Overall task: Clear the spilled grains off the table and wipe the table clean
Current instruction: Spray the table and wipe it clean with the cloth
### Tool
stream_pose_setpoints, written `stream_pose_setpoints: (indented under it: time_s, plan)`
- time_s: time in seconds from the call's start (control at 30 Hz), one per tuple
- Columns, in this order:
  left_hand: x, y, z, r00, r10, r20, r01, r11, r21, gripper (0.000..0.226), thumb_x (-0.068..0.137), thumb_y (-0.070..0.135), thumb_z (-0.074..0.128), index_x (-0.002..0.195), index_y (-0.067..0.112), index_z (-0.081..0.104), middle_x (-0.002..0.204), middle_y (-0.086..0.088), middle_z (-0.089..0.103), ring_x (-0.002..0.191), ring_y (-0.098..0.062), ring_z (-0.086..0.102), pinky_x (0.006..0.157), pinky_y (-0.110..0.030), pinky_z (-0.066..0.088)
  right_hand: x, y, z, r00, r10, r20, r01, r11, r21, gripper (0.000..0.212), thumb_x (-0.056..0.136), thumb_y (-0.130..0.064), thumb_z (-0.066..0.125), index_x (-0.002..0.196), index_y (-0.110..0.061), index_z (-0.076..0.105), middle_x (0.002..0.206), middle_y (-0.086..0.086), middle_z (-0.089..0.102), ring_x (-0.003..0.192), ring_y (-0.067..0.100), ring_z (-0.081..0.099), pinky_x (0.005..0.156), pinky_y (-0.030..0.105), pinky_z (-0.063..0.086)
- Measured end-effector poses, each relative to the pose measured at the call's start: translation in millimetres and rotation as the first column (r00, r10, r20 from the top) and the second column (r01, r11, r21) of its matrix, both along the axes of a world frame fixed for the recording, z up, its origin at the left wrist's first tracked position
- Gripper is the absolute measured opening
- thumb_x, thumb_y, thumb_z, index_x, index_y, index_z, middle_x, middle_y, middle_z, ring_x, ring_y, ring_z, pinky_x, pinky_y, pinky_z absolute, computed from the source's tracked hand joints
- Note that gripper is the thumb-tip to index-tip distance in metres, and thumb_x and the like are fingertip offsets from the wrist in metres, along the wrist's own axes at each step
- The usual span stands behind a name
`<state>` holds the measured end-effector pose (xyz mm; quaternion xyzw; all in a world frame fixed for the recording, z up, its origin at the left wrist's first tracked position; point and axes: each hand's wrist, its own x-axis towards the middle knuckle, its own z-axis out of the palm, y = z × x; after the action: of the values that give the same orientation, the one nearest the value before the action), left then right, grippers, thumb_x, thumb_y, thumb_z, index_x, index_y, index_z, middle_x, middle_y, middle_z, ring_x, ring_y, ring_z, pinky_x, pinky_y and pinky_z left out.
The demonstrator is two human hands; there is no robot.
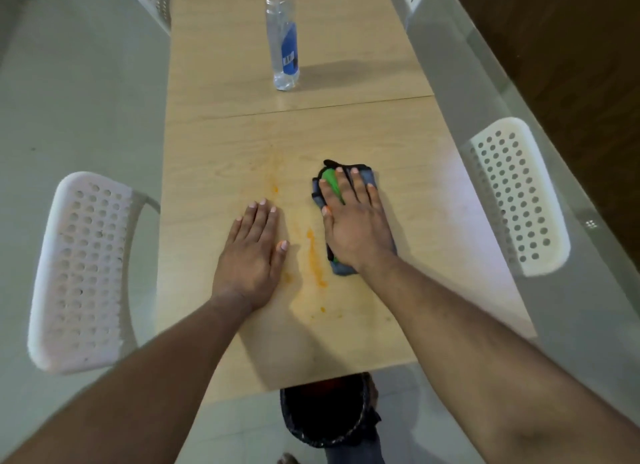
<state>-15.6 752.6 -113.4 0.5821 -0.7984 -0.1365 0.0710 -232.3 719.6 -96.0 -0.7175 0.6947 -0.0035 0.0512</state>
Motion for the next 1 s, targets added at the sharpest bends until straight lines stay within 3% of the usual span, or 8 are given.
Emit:
stream_pose_setpoints:
  time_s: [0.23, 0.33, 0.5, 0.77, 0.9, 1.0]
  plan:
    - [4.3, 24.9, 1.8, 1.000, 0.001, 0.006, -0.001, 1.000, -0.025, 0.069, 0.108, 0.050, 0.013, 0.168, 0.016, 0.020, 0.176, -0.002, 0.010, 0.163, -0.017, 0.003, 0.132, -0.040, 0.008, -9.5, 130.3, 1.2, 0.973, 0.230, -0.031, -0.229, 0.972, 0.049, 0.059, 0.112, -0.042, 0.022, 0.169, -0.028, 0.015, 0.178, 0.001, 0.003, 0.163, 0.024, -0.006, 0.131, 0.049, 0.009]
    - [3.9, 27.9, 2.9, 1.000, 0.005, 0.012, -0.005, 1.000, -0.025, 0.069, 0.109, 0.050, 0.012, 0.168, 0.016, 0.018, 0.176, -0.003, 0.009, 0.163, -0.016, 0.001, 0.132, -0.040, 0.007, -32.5, 132.8, 1.1, 0.987, 0.156, -0.042, -0.154, 0.987, 0.047, 0.059, 0.111, -0.043, 0.019, 0.169, -0.030, 0.015, 0.178, -0.001, 0.003, 0.164, 0.022, -0.004, 0.131, 0.049, 0.012]
    - [7.6, 23.7, 1.1, 1.000, 0.006, 0.028, -0.004, 0.998, -0.063, 0.067, 0.110, 0.049, 0.015, 0.168, 0.015, 0.021, 0.176, -0.005, 0.013, 0.163, -0.019, 0.006, 0.132, -0.040, 0.008, -0.3, 81.2, -2.3, 1.000, -0.016, -0.018, 0.016, 1.000, 0.011, 0.059, 0.110, -0.042, 0.023, 0.169, -0.032, 0.017, 0.178, 0.001, 0.007, 0.163, 0.027, 0.001, 0.131, 0.049, 0.010]
    - [2.7, 31.2, 1.0, 1.000, 0.007, 0.016, -0.006, 0.998, -0.067, 0.068, 0.110, 0.049, 0.014, 0.167, 0.014, 0.022, 0.175, -0.006, 0.015, 0.163, -0.020, 0.007, 0.132, -0.040, 0.009, 39.6, 173.6, -5.7, 0.989, 0.144, 0.032, -0.145, 0.989, 0.031, 0.062, 0.111, -0.041, 0.026, 0.169, -0.028, 0.010, 0.178, 0.005, 0.000, 0.163, 0.028, -0.008, 0.130, 0.052, 0.008]
    - [1.8, 30.4, 1.6, 1.000, 0.015, 0.010, -0.015, 0.999, -0.052, 0.070, 0.108, 0.051, 0.011, 0.168, 0.015, 0.019, 0.176, -0.005, 0.012, 0.163, -0.018, 0.004, 0.132, -0.039, 0.006, 0.6, 199.0, -5.7, 0.990, 0.137, 0.024, -0.138, 0.989, 0.057, 0.061, 0.112, -0.041, 0.023, 0.170, -0.030, 0.007, 0.178, 0.002, -0.003, 0.163, 0.024, -0.011, 0.131, 0.050, 0.010]
    - [4.7, 27.6, -1.6, 1.000, 0.029, 0.008, -0.029, 0.998, -0.051, 0.071, 0.108, 0.052, 0.010, 0.168, 0.015, 0.016, 0.176, -0.005, 0.009, 0.163, -0.018, 0.002, 0.132, -0.039, 0.006, -8.0, 170.5, -7.3, 0.998, 0.067, 0.003, -0.067, 0.996, 0.050, 0.060, 0.111, -0.042, 0.022, 0.169, -0.031, 0.012, 0.178, 0.002, 0.002, 0.163, 0.024, -0.006, 0.131, 0.050, 0.010]
